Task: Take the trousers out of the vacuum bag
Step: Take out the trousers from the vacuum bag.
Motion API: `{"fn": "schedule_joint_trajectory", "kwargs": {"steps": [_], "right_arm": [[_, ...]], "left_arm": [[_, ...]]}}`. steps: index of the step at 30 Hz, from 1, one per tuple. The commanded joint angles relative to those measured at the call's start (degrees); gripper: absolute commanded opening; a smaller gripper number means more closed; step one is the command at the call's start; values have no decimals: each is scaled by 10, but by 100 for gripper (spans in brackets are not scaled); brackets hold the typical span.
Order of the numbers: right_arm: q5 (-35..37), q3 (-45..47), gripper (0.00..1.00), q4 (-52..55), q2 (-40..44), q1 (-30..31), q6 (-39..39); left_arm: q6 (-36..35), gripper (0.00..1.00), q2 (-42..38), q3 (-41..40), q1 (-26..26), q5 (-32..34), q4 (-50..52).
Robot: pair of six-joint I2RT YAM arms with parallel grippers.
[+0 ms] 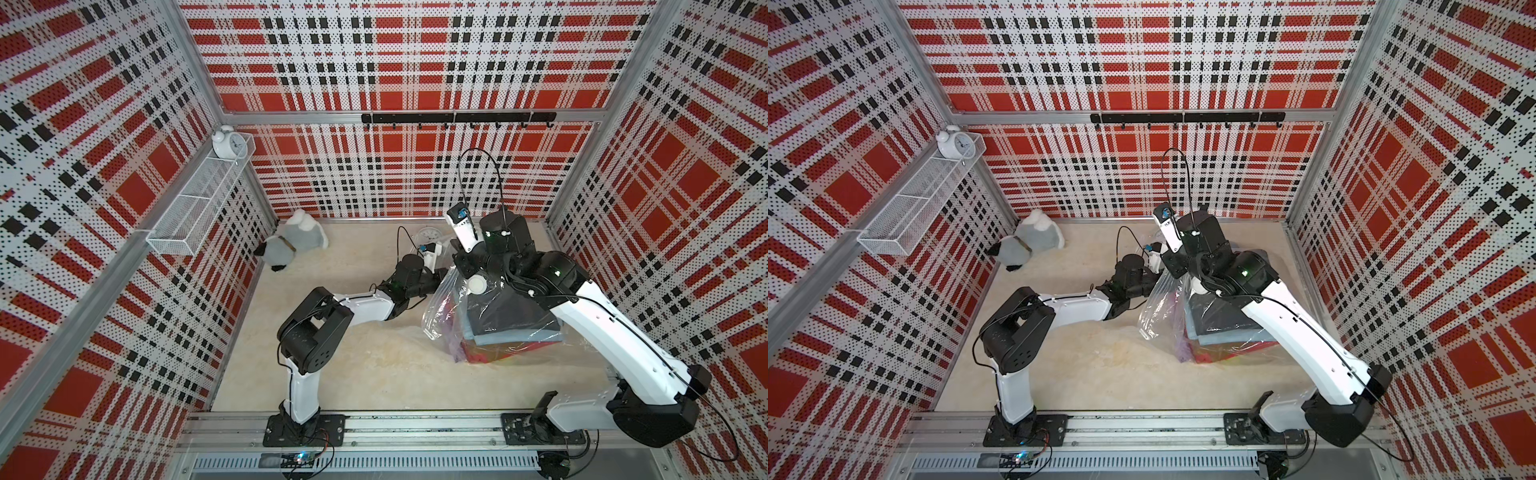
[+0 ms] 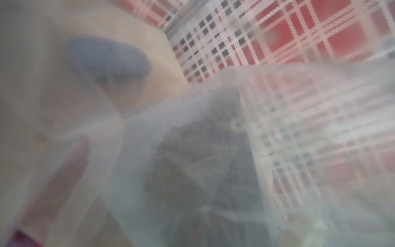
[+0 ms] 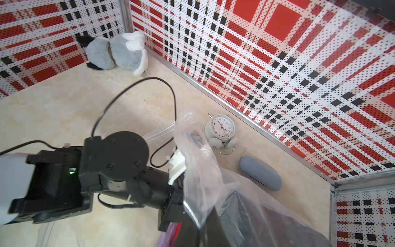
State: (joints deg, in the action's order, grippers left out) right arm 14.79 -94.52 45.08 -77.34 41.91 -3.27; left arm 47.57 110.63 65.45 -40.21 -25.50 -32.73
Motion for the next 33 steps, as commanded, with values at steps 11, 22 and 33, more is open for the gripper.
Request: {"fn": "schedule_joint_trajectory", "kwargs": {"steps": [11,22,33], "right_arm": [[-2,0,0,-87,5,-37,4],[-44,30,0,-103,7,-39,4],[-106,42,0,-143,-26,-39,35]], "left_arm": [[-42,0,-109,-35,94,21,25],[-75,6,-136,-56,127,8,61],[-123,12,-128,-47,74,7,61]]}}
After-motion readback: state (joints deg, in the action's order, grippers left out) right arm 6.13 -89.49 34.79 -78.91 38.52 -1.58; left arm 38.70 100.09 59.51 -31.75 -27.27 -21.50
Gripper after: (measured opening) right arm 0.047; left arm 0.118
